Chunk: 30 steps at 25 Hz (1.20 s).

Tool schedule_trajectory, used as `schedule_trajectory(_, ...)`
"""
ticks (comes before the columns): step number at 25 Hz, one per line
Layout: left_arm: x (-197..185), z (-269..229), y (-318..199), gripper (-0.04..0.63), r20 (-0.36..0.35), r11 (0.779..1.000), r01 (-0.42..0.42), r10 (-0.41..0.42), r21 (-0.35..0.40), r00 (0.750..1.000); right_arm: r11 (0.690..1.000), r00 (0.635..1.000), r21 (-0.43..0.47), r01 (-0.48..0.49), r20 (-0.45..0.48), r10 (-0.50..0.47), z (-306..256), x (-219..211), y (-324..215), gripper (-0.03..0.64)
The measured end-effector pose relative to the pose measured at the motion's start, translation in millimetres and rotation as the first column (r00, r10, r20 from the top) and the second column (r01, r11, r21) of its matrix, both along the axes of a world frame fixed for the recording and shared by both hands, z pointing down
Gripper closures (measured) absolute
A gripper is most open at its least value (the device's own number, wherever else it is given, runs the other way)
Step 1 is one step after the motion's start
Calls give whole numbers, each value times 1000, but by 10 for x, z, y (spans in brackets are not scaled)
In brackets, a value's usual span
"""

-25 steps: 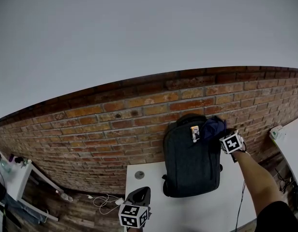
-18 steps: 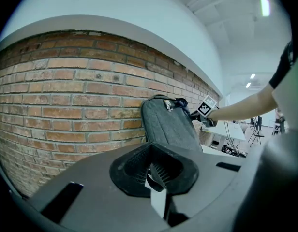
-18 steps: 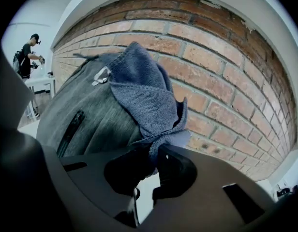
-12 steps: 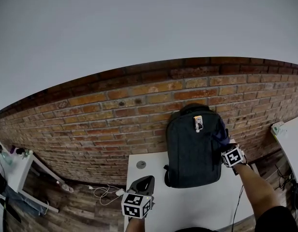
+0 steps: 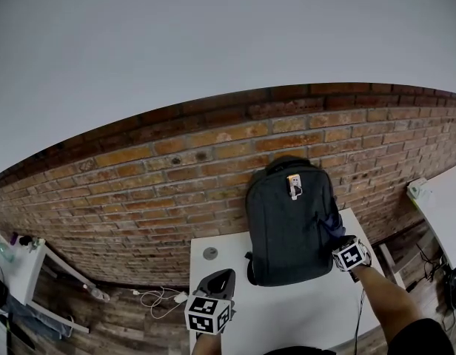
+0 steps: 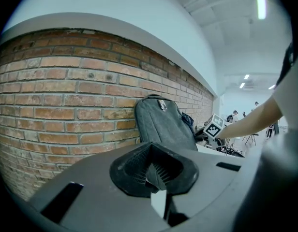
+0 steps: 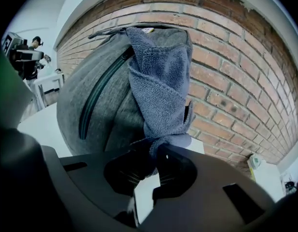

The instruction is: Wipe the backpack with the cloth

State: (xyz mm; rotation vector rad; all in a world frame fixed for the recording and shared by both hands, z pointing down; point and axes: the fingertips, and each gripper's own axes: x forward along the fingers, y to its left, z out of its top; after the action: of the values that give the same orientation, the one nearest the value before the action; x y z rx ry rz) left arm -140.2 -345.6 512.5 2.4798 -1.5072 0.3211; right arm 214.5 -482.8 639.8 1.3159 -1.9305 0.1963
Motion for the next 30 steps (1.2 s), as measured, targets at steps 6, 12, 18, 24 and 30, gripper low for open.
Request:
schedule_trajectory(6, 83, 11, -28, 607, -2, 1000, -26, 26, -1, 1000, 999, 1000, -45, 16, 7, -16, 345, 9, 341, 586)
schedule_trajectory(12, 129, 24, -6, 608, -1, 999, -42, 42, -3, 999, 994, 999, -111, 20, 35, -16, 587, -17, 719, 587)
schedule_trajectory(18, 178, 4, 18, 607, 0, 999, -55, 55, 4, 999, 987, 997, -150, 58, 60, -50, 687, -115, 956, 586)
schedule_trajectory(24, 188, 18, 51, 607, -2, 998, -60, 60, 4, 998, 993, 990, -72, 95, 110, -87, 428, -263, 879, 586)
schedule_trajectory(30, 137, 29, 78, 607, -3, 999, -53, 53, 6, 999, 991, 979, 40, 126, 157, -130, -9, -484, 685, 586)
